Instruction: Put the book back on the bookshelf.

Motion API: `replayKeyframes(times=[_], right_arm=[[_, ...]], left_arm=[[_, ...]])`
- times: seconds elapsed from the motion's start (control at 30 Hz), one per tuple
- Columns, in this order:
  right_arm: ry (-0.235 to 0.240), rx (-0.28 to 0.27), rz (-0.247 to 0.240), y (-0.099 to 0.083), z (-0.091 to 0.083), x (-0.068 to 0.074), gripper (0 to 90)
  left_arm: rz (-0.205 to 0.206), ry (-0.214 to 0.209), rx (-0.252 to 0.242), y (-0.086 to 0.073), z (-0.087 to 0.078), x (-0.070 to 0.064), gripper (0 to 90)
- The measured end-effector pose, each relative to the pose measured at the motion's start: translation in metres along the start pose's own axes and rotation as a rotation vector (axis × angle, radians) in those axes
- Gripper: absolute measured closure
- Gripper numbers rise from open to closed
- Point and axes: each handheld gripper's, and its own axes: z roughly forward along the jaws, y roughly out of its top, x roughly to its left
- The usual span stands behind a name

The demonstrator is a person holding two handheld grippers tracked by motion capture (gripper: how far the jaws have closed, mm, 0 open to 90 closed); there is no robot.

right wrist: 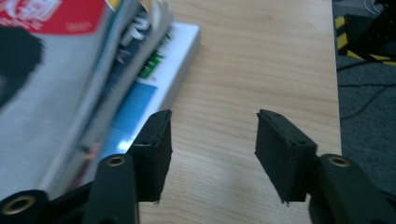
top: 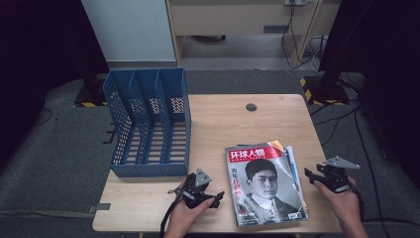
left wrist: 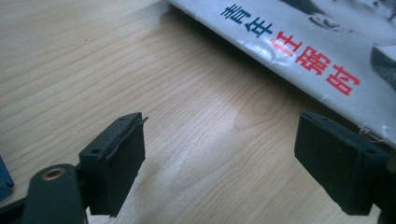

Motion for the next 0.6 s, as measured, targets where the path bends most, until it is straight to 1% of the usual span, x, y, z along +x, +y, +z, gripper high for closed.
replayKeyframes(times=[0.07, 0.1, 0.13, 0.17, 0.23, 0.27, 0.3, 0.33, 0.4, 0.43, 0.47, 0.5, 0.53, 0.57, 0.6], right_arm=[[0.018, -0.021, -0.008, 0.003, -0.003, 0.002, 53.0], [0.044, -0.036, -0.013, 0.005, -0.005, 0.005, 56.9], [0.062, -0.041, -0.017, 0.006, -0.006, 0.008, 58.3], [0.087, -0.053, -0.034, 0.009, -0.008, 0.012, 61.4], [0.114, -0.078, -0.066, 0.012, -0.009, 0.018, 65.4], [0.156, -0.091, -0.092, 0.014, -0.01, 0.027, 66.6], [0.156, -0.091, -0.092, 0.014, -0.01, 0.027, 66.6], [0.167, -0.095, -0.11, 0.015, -0.009, 0.029, 66.6], [0.212, -0.08, -0.149, 0.015, -0.004, 0.041, 64.5], [0.212, -0.08, -0.149, 0.015, -0.004, 0.041, 64.5], [0.217, -0.077, -0.151, 0.015, -0.003, 0.043, 62.6], [0.235, -0.068, -0.152, 0.015, 0.0, 0.046, 59.5], [0.244, -0.064, -0.159, 0.015, 0.002, 0.048, 55.1], [0.244, -0.064, -0.159, 0.015, 0.002, 0.048, 55.1], [0.25, -0.052, -0.158, 0.015, 0.006, 0.05, 49.1]], left_arm=[[-0.004, -0.004, -0.007, 0.001, -0.003, -0.001, 18.9], [-0.006, -0.008, -0.011, 0.001, -0.004, -0.001, 20.5], [-0.015, -0.016, -0.013, 0.002, -0.006, -0.001, 22.0], [-0.03, -0.028, -0.021, 0.004, -0.008, -0.001, 23.8], [-0.049, -0.052, -0.04, 0.007, -0.012, -0.001, 26.9], [-0.077, -0.077, -0.063, 0.011, -0.014, -0.001, 29.3], [-0.077, -0.077, -0.063, 0.011, -0.014, -0.001, 29.6], [-0.074, -0.087, -0.066, 0.015, -0.014, -0.001, 29.6], [-0.051, -0.065, -0.041, 0.023, -0.009, -0.001, 30.2], [-0.051, -0.065, -0.041, 0.023, -0.009, -0.001, 30.2], [-0.068, -0.07, -0.042, 0.028, -0.005, 0.001, 30.2], [-0.08, -0.07, -0.047, 0.03, -0.003, 0.001, 29.9], [-0.074, -0.054, -0.055, 0.037, 0.004, 0.001, 28.3], [-0.074, -0.054, -0.055, 0.037, 0.004, 0.001, 26.8], [-0.059, -0.047, -0.051, 0.041, 0.009, 0.0, 24.9]])
